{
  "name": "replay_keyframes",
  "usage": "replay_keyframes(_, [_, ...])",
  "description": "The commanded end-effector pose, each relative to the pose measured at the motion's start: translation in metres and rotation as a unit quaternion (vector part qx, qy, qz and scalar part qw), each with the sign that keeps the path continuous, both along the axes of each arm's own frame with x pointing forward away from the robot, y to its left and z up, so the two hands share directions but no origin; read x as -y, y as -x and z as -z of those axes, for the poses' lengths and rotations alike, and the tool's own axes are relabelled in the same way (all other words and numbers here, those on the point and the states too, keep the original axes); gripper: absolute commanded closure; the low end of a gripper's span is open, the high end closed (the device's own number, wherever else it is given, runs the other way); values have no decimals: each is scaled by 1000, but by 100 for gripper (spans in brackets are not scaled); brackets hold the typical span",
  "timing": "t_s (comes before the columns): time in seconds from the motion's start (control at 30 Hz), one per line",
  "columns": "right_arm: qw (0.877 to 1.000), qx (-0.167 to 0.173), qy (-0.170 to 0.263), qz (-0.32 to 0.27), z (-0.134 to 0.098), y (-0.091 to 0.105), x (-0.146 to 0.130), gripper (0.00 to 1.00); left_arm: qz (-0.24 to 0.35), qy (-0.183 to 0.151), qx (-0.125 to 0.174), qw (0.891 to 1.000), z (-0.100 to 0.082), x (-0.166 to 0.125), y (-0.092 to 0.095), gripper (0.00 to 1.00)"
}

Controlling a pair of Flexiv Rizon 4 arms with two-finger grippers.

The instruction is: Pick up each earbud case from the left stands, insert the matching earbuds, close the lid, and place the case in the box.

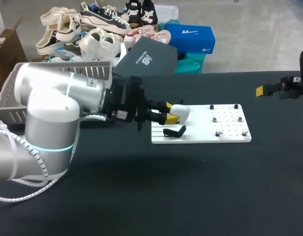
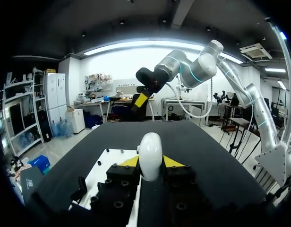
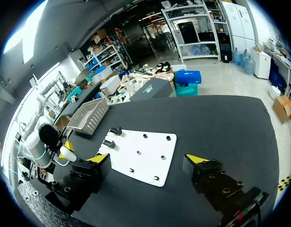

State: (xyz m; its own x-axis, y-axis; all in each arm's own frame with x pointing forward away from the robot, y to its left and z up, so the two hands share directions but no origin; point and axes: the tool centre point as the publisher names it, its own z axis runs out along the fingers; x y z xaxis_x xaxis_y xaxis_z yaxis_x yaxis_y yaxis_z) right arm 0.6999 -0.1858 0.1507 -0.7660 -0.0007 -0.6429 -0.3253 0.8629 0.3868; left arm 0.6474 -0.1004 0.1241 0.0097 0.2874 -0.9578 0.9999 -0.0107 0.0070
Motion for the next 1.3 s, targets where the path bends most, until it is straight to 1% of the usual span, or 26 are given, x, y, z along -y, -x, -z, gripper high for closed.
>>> replay_keyframes(0.03, [1000, 0, 0, -1, 0, 0, 0, 0, -10, 15, 9, 1000, -7, -4, 8, 100])
replay_keyframes(0.1, [1000, 0, 0, -1, 0, 0, 0, 0, -11, 20, 10, 1000, -11, -5, 9, 100])
replay_keyframes(1.03, [1000, 0, 0, -1, 0, 0, 0, 0, -11, 20, 10, 1000, -11, -5, 9, 100])
replay_keyframes(1.13, [1000, 0, 0, -1, 0, 0, 0, 0, -7, 35, 4, 999, -5, 0, 13, 100])
replay_keyframes(1.3, [1000, 0, 0, -1, 0, 0, 0, 0, 9, 36, 14, 999, 5, 22, 15, 100])
